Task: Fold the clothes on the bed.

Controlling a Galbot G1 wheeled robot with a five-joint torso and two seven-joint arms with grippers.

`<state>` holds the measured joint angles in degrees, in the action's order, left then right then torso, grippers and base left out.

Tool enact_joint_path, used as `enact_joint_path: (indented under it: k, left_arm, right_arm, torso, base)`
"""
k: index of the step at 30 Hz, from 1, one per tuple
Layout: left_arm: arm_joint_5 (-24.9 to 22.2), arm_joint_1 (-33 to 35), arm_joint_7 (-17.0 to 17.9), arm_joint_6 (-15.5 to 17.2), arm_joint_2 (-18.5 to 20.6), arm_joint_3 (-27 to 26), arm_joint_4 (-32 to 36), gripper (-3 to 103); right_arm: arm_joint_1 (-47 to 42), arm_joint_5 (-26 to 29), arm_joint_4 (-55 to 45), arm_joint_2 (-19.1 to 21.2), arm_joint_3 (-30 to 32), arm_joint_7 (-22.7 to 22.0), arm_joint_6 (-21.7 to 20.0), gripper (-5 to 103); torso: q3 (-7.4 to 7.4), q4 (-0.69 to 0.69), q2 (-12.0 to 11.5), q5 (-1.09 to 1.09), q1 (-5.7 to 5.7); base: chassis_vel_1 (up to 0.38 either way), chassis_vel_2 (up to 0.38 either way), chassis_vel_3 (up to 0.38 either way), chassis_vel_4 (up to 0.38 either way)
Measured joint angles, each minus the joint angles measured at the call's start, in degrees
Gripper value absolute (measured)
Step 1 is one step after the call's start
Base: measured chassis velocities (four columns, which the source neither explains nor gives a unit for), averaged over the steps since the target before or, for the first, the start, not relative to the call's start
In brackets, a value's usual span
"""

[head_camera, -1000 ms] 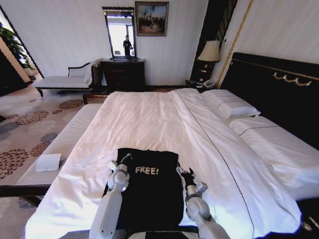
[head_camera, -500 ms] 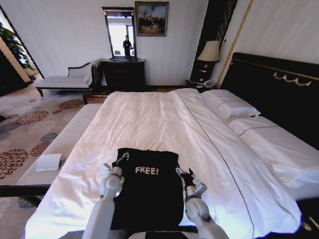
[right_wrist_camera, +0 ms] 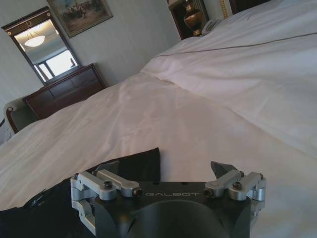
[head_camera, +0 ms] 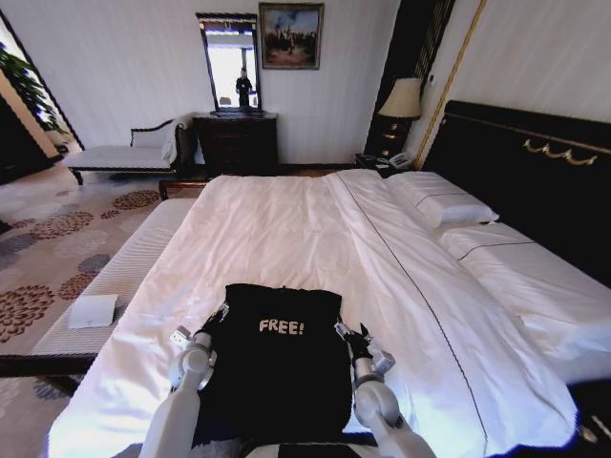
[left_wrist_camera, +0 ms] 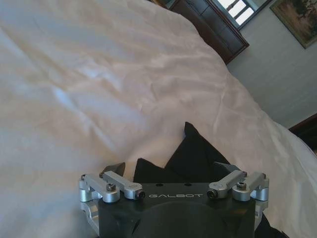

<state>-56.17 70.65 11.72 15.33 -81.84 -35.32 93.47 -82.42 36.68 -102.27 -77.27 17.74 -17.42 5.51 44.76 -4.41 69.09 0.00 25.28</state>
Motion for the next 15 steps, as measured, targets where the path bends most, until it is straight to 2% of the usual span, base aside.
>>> enact_joint_path:
  k: [7, 15]
  left_arm:
    - [-0.7, 0.2, -0.8, 0.0, -0.5, 0.6, 1.0, 100]
    - [0.0, 4.1, -3.2, -0.7, -0.4, 1.6, 5.0, 100]
  right_arm:
    - [-0.4, 0.2, -0.3, 0.4, 0.6, -0.2, 0.2, 100]
    - [-0.4, 0.2, -0.3, 0.4, 0.3, -0.2, 0.3, 100]
  torso:
    - [0.00, -0.01, 0.0, 0.01, 0.00]
    - [0.00, 0.00, 0.0, 0.00, 0.00]
  base:
    - [0.000, 0.000, 0.000, 0.000]
    - [0.000, 0.000, 0.000, 0.000]
